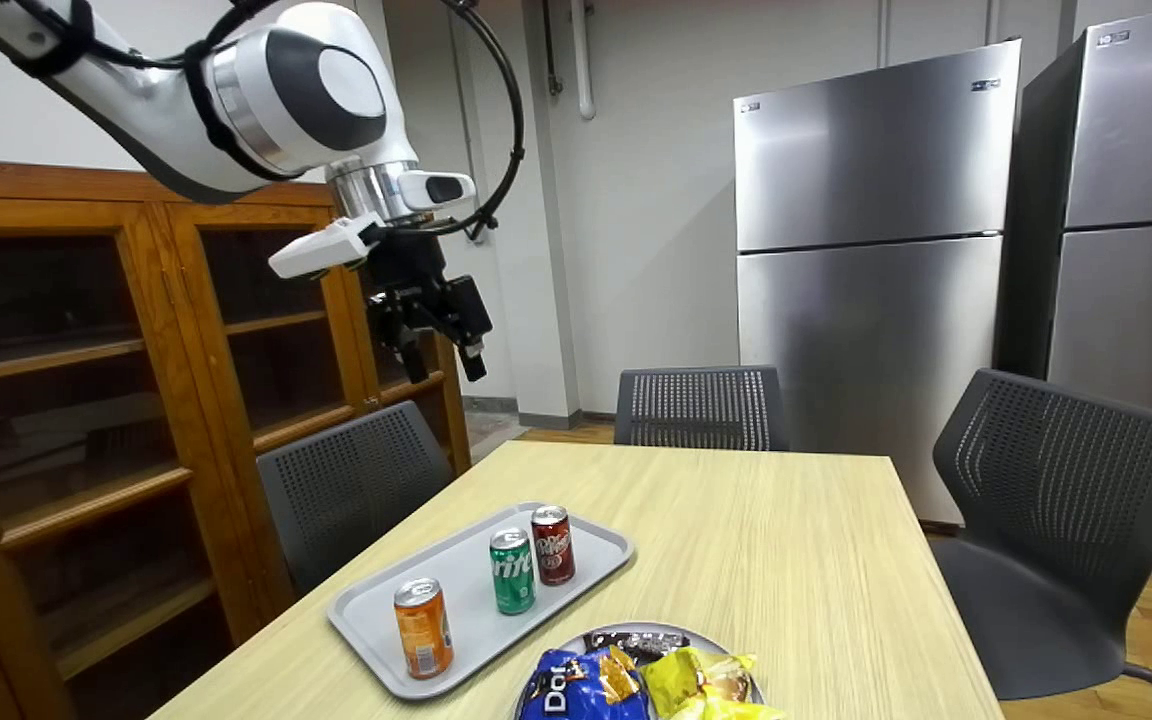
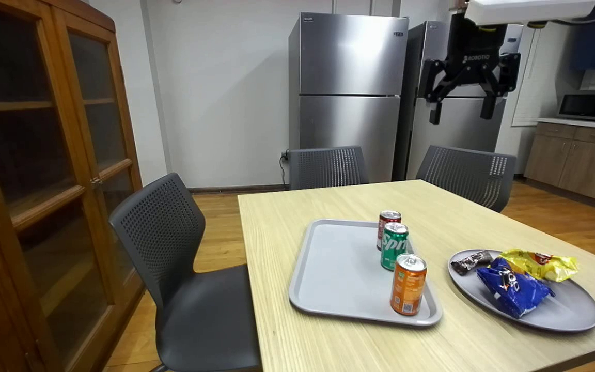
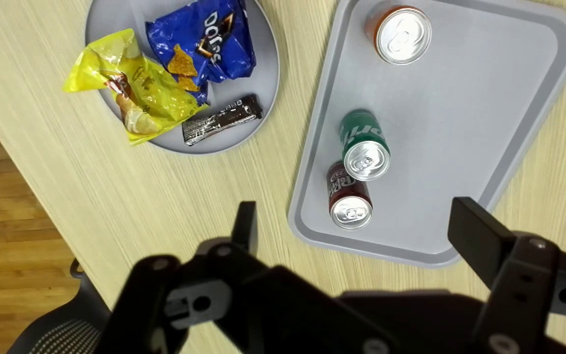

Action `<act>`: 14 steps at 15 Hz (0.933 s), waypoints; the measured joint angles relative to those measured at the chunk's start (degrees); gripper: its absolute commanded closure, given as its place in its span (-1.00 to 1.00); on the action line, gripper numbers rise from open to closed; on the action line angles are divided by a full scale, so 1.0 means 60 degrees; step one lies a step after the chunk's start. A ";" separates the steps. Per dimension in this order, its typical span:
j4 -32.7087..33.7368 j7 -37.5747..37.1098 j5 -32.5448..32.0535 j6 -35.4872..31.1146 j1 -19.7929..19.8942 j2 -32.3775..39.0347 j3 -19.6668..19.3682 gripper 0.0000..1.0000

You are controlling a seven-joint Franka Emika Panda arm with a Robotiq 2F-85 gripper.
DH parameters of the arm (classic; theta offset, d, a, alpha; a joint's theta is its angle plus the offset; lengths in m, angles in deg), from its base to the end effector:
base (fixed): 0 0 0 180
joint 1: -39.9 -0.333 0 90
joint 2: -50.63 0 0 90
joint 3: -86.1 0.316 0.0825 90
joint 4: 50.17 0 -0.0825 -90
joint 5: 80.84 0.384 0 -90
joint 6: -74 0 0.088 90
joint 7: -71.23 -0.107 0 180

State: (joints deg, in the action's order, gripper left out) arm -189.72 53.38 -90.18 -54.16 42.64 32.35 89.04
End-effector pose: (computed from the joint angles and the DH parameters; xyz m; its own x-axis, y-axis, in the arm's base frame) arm 0.4507 -0.0028 0.4347 0.9670 -0.2037 0.1530 -0.2219 -0.9685 0.1131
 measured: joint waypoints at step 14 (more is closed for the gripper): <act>-0.0556 0.1019 -0.0307 -0.0886 0.0759 0.1338 -0.1143 -1.00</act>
State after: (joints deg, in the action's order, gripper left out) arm -193.05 59.50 -92.03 -59.47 47.19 40.38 82.18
